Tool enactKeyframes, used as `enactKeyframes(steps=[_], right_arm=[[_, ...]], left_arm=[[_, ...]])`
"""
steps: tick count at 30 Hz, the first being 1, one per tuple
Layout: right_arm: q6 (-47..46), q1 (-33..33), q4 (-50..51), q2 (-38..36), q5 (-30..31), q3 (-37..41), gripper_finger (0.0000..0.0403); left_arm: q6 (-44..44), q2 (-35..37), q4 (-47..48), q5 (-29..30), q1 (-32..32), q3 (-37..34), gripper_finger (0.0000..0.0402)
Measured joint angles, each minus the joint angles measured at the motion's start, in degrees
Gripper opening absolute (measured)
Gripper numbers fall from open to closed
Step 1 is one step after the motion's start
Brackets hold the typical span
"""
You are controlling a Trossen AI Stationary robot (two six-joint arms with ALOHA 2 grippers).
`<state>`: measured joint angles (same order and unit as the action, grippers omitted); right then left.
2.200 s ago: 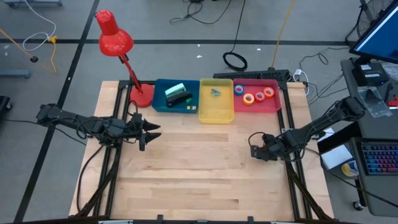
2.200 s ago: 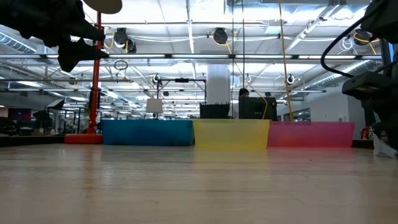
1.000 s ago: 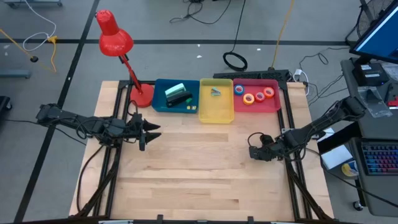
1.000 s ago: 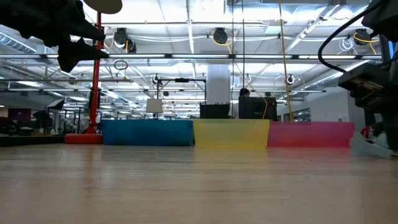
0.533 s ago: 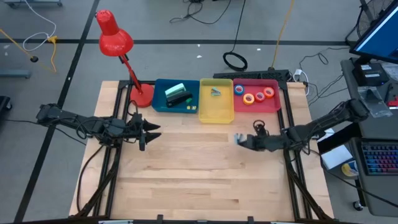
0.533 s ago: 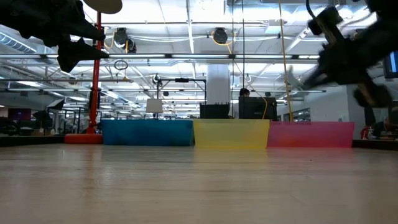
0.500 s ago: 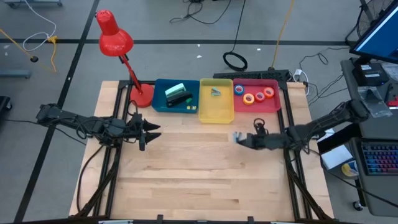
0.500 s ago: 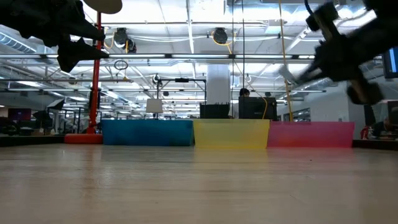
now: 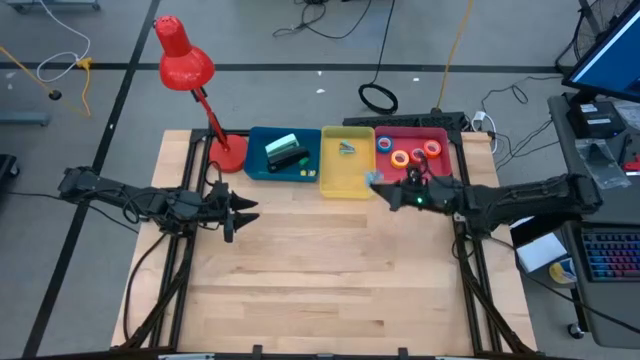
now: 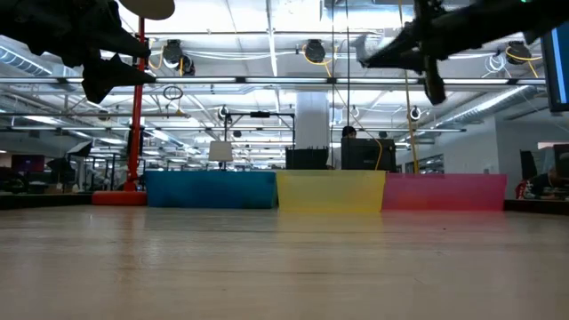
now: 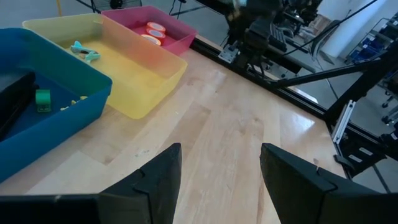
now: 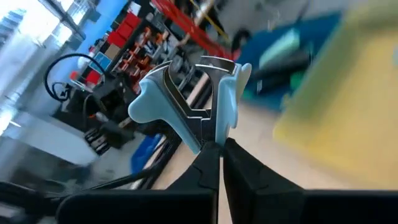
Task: Pick and place Stapler, Stapler remover, tape
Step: Put the light blue staple remover into the yellow bin
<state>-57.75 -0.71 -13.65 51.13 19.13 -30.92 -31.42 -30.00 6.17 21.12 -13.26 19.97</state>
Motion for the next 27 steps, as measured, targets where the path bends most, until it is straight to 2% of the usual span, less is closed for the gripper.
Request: enactKeyframes(steps=[5, 13, 19, 27], right_arm=[[13.3, 6.3, 4.8, 4.2, -3.2, -7.6, 0.0000], [28.9, 15.2, 27.4, 18.2, -4.9, -23.4, 0.0000], [38.4, 20.5, 32.0, 30.2, -11.7, -32.1, 0.0000], [48.5, 25.5, 39.9, 43.0, -15.4, -40.6, 0.0000]], left_arm=[[-0.1, 0.0, 0.0, 0.0, 0.0, 0.0, 0.0218], [-0.5, 0.0, 0.0, 0.0, 0.0, 0.0, 0.0218], [-0.4, 0.0, 0.2, 0.0, 0.0, 0.0, 0.0218], [-0.4, 0.0, 0.8, 0.0, 0.0, 0.0, 0.0218]])
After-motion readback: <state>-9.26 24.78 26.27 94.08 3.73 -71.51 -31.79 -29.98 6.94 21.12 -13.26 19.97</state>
